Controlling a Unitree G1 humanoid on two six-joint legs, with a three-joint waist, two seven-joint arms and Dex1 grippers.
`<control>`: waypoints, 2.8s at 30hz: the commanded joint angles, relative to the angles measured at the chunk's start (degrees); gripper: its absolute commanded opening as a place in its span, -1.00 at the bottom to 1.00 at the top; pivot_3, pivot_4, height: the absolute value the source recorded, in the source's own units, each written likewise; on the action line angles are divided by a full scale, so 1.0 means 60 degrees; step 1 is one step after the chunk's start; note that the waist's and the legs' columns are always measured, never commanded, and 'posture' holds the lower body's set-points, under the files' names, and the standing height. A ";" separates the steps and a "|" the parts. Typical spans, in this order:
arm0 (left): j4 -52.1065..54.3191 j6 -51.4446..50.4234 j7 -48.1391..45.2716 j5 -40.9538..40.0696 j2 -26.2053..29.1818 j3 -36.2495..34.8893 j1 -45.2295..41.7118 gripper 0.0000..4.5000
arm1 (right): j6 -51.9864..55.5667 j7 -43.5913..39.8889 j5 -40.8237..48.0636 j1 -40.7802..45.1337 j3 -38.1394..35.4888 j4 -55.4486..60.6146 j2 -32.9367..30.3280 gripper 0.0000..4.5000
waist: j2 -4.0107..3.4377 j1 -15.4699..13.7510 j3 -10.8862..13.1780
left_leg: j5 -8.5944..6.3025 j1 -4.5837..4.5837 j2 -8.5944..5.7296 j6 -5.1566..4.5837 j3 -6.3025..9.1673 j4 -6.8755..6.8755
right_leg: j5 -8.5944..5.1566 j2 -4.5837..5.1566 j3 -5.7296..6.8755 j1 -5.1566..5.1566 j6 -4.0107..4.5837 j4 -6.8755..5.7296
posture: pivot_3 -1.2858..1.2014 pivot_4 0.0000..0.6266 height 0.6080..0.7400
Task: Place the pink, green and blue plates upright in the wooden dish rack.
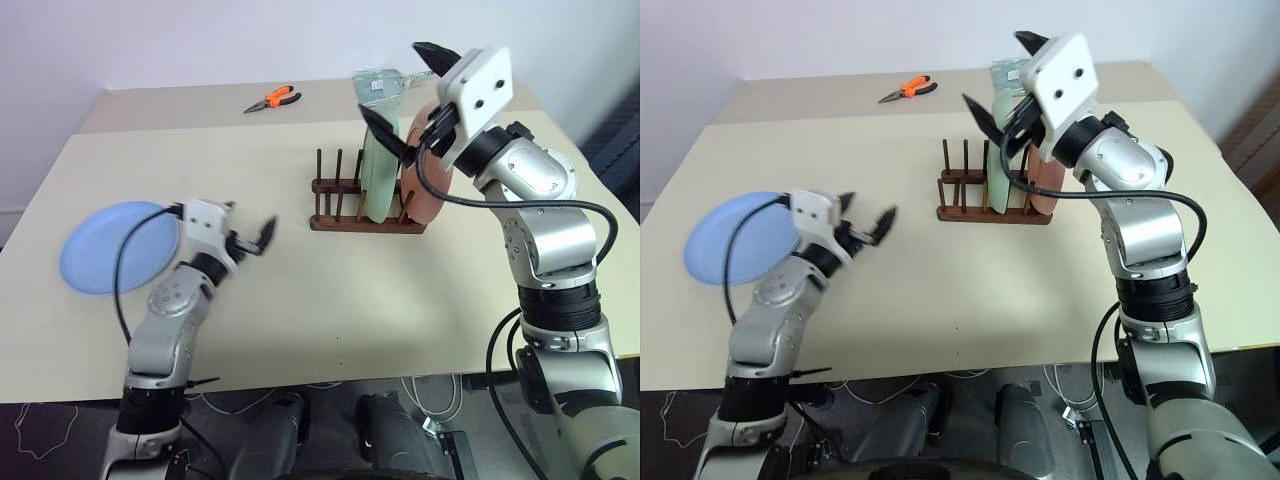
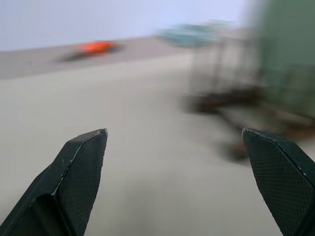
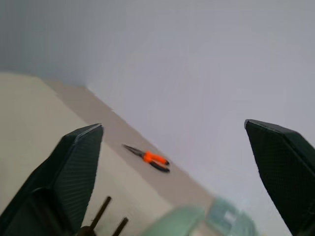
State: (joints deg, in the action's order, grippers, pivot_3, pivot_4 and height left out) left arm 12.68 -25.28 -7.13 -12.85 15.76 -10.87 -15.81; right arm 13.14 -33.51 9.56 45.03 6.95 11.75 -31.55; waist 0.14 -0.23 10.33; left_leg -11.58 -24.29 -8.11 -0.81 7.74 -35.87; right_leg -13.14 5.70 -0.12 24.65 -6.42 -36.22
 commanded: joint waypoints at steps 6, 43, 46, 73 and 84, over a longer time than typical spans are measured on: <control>0.0031 -0.2888 0.4375 0.0894 -0.0003 -0.4072 -0.0627 1.00 | -0.1526 -0.1331 -0.1255 -0.0789 0.2027 0.0350 0.0349 1.00 | 0.0022 -0.0044 -0.0008 | 0.0000 0.0000 -0.0004 0.0003 0.0001 -0.0007 | 0.0002 -0.0015 0.0001 -0.0003 -0.0003 -0.0001 | 0.03 -0.52 0.83; 0.2602 -0.5812 0.2575 -0.2842 -0.0001 -0.0838 -0.3947 -0.98 | -0.3521 -0.0467 -0.4420 -0.0645 0.2706 -0.1319 0.1365 1.00 | 0.0113 0.0232 -0.0007 | 0.0027 0.0029 0.0012 0.0106 -0.0011 -0.0006 | 0.0005 -0.0038 -0.0018 -0.0008 0.0003 -0.0021 | 0.03 -0.52 0.83; 0.2662 -0.5996 0.2479 -0.2911 -0.0054 -0.0804 -0.4000 -0.98 | -0.3716 -0.0124 -0.4925 -0.0335 0.2781 -0.1995 0.1549 1.00 | 0.0114 0.0186 -0.0007 | 0.0035 0.0029 0.0034 0.0119 -0.0009 -0.0004 | 0.0011 -0.0060 -0.0020 -0.0003 0.0018 -0.0028 | 0.03 -0.52 0.83; 0.1634 -0.2223 0.1985 -0.1396 0.1629 -0.2825 -0.3130 0.75 | -0.4467 0.0180 -0.5065 -0.0187 0.2706 -0.2370 0.2173 -1.00 | 0.0114 0.0198 -0.0008 | 0.0033 0.0042 0.0053 0.0134 -0.0030 0.0011 | 0.0016 -0.0089 -0.0056 0.0002 0.0029 -0.0023 | 0.03 -0.52 0.83; 0.1524 0.1217 -0.1169 0.0031 0.1638 0.0439 0.2104 0.75 | -0.1567 -0.0583 0.0635 -0.0537 0.0888 -0.0188 0.3753 -1.00 | 0.0128 0.0055 -0.0012 | -0.0019 0.0130 0.0095 0.0088 -0.0106 0.0097 | 0.0032 -0.0109 -0.0144 -0.0031 0.0054 0.0016 | 0.03 -0.52 0.83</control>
State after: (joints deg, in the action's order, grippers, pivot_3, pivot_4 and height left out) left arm 18.83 -21.51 -11.63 -13.05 26.12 -10.79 -4.63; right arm -2.90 -37.06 3.88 41.92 16.21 4.73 -10.75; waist 0.91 0.11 10.25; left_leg -11.70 -23.51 -7.50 -0.28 7.10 -35.27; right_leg -12.94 5.05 -0.99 24.46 -6.09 -36.12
